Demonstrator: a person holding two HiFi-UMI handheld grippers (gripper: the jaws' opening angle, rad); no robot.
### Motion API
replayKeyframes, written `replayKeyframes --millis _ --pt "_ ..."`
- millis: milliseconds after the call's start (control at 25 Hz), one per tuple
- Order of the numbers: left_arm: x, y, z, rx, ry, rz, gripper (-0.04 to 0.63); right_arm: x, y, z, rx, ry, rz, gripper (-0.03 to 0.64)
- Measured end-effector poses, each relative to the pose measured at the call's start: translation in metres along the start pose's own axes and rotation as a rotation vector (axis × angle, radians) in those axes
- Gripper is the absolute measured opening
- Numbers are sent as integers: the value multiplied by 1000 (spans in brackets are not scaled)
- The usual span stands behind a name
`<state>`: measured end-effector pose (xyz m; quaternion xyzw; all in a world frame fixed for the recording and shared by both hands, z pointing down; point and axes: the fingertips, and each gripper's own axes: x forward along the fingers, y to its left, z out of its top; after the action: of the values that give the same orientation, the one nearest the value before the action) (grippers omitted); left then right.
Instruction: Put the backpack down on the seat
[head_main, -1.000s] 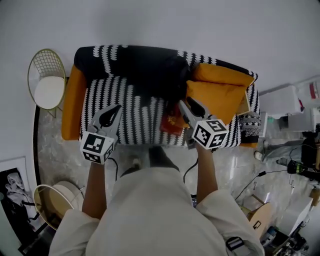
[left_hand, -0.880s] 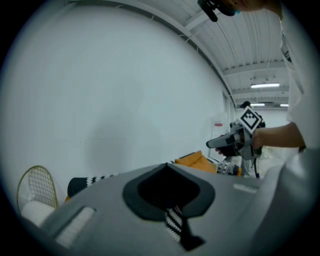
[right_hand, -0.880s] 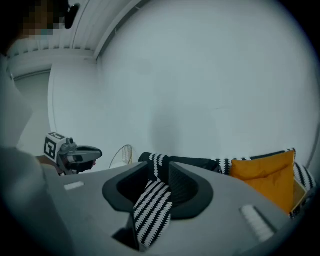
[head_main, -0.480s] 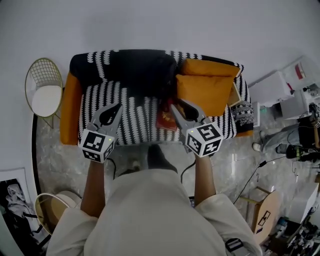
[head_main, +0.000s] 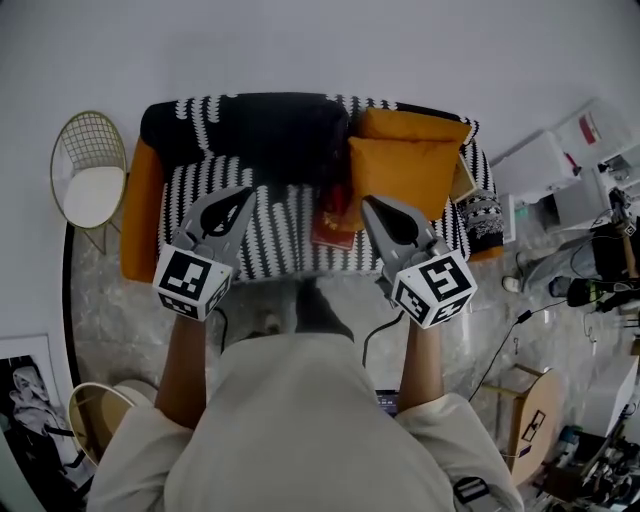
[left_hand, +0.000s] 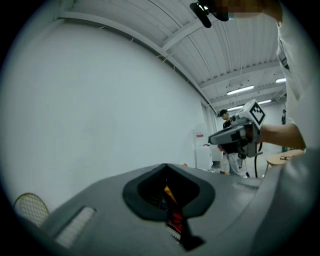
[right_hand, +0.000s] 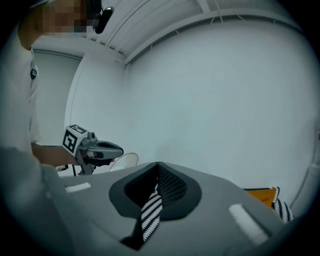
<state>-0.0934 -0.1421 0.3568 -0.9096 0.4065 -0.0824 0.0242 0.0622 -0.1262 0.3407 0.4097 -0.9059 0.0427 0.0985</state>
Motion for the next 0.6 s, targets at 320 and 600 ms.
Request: replayKeyframes --millis 320,600 --pt "-13 -25 16 32 -22 -39 3 -14 19 0 5 -7 -40 3" --pt "-18 -40 4 100 -1 -40 3 -24 29 -19 38 19 -40 3"
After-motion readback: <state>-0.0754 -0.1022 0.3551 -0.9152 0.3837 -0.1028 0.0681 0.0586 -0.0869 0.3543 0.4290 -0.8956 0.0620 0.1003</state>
